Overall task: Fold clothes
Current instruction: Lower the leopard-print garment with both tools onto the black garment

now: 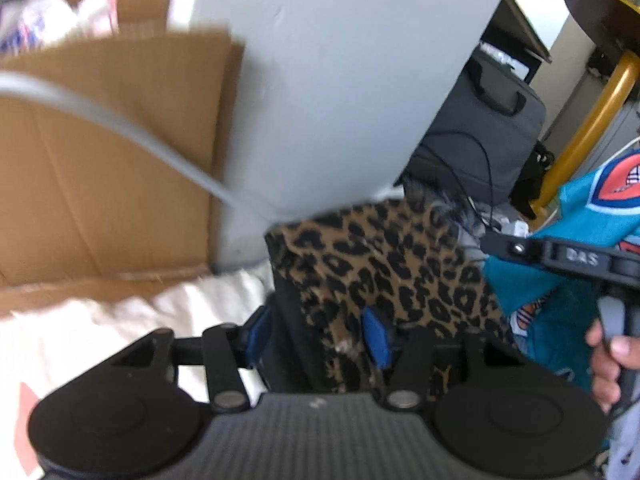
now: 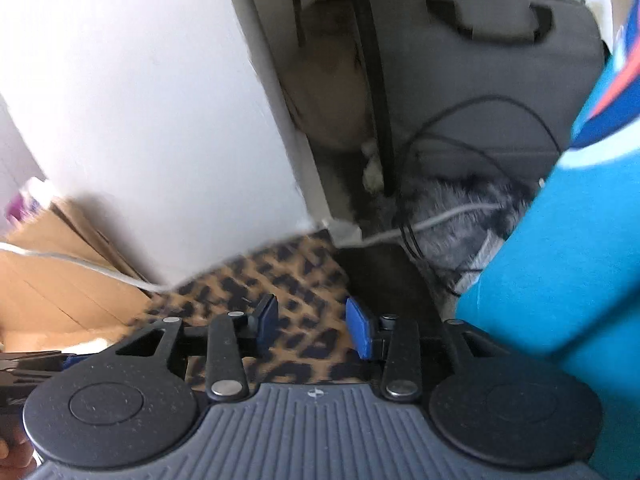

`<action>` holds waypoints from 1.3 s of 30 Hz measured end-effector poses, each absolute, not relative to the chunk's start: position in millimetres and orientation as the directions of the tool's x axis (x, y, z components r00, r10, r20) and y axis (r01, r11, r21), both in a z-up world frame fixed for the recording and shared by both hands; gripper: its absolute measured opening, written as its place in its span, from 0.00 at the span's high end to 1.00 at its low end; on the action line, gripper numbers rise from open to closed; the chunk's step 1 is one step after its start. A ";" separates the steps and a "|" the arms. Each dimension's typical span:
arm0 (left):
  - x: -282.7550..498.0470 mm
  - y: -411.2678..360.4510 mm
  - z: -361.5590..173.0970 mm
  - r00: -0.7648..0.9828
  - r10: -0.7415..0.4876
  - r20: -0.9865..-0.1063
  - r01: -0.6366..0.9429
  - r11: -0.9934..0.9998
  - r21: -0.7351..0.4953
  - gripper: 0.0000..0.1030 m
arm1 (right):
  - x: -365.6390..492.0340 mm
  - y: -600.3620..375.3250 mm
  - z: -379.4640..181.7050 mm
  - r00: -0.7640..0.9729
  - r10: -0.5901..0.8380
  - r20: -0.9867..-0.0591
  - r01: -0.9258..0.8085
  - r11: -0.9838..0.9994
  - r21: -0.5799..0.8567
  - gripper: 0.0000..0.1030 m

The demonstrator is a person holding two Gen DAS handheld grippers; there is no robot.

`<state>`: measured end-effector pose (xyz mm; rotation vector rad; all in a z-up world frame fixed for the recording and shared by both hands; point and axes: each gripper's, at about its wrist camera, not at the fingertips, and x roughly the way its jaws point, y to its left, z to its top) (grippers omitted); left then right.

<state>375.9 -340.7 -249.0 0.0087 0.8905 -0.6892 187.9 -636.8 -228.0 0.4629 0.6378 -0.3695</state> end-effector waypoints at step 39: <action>363.7 -391.4 -246.0 0.449 -0.499 -0.741 0.697 0.714 -0.059 0.95 | 144.9 -614.4 -261.5 0.686 -0.191 -0.702 0.492 0.832 0.255 0.59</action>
